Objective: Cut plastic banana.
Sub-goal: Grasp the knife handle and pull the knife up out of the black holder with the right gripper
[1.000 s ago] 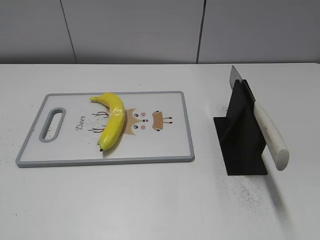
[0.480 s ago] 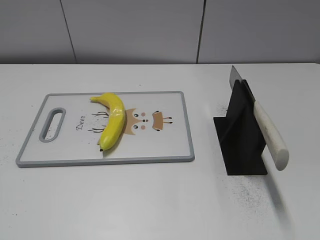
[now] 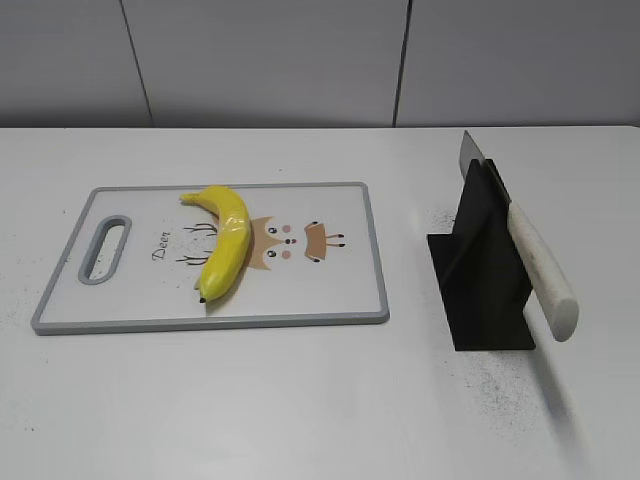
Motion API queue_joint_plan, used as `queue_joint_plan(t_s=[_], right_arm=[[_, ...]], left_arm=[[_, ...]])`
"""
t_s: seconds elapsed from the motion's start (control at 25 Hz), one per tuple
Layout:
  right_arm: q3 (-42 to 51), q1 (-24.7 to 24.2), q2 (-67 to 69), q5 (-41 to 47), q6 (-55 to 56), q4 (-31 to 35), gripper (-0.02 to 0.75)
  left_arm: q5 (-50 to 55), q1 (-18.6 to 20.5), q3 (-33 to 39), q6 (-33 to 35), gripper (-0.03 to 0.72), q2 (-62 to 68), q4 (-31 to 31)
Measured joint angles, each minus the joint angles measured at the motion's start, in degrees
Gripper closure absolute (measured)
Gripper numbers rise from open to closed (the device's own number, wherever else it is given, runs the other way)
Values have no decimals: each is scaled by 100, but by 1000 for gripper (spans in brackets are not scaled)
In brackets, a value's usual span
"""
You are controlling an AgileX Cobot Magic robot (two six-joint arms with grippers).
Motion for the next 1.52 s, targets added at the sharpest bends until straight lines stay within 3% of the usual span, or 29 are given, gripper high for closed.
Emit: queue_joint_plan(t_s=[0.4, 0.96, 1.2, 1.52], right_arm=[[-191, 101, 1382, 185, 12, 24, 149], [-1148, 1580, 3235, 197, 507, 48, 149], [-1694, 1664, 3964, 192, 530, 512, 149], [-1790, 1664, 4804, -127, 530, 560, 149]], left_arm=[[0, 0, 0, 0, 138, 0, 0], [0, 0, 0, 0, 152, 0, 0], [0, 0, 0, 0, 154, 0, 0], [0, 0, 0, 0, 154, 0, 0]])
